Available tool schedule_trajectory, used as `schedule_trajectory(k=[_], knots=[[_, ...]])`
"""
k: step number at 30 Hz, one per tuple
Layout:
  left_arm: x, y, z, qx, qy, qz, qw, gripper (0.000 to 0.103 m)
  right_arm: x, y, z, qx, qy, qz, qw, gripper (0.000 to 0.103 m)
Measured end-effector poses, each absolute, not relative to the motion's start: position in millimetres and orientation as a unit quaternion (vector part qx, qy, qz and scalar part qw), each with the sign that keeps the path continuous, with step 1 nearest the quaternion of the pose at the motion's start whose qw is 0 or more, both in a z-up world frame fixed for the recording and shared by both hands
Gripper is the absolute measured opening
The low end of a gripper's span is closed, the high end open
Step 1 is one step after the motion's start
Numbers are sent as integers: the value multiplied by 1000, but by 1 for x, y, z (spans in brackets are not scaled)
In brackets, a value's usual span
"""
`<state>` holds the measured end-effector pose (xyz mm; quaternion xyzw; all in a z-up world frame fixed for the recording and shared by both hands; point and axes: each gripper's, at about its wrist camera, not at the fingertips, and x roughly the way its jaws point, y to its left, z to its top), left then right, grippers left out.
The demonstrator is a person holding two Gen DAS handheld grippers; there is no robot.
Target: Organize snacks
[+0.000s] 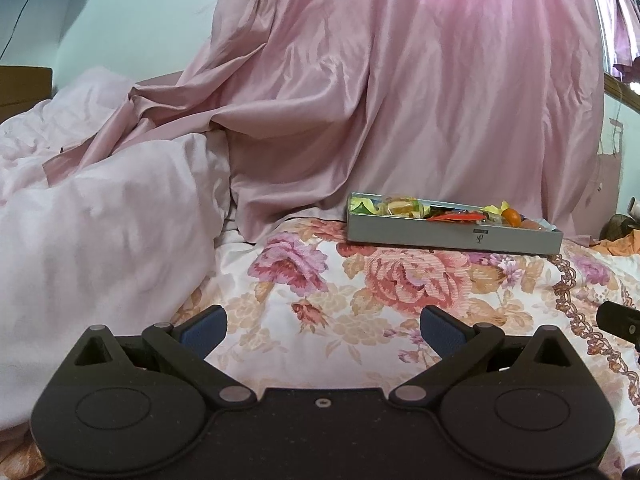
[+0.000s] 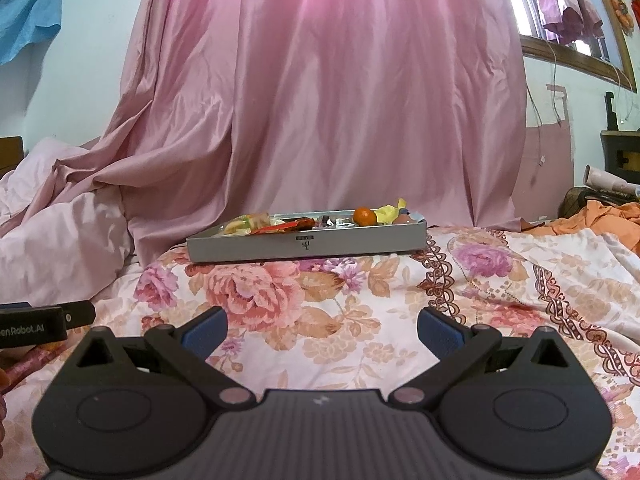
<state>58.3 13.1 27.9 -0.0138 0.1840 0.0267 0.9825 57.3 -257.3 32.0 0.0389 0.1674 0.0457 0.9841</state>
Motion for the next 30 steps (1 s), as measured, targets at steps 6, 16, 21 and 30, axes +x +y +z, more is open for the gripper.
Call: schedule_trajectory(k=[6, 16, 21, 30], knots=[[61, 12, 22, -10, 181, 25, 983, 102, 59, -257, 26, 34, 157, 42, 986, 103], [63, 10, 16, -3, 180, 23, 983, 102, 65, -258, 17, 35, 167, 36, 985, 103], [63, 10, 17, -4, 180, 23, 983, 102, 66, -257, 15, 33, 170, 36, 984, 103], [63, 10, 15, -3, 179, 23, 984, 102, 66, -256, 15, 31, 171, 38, 984, 103]])
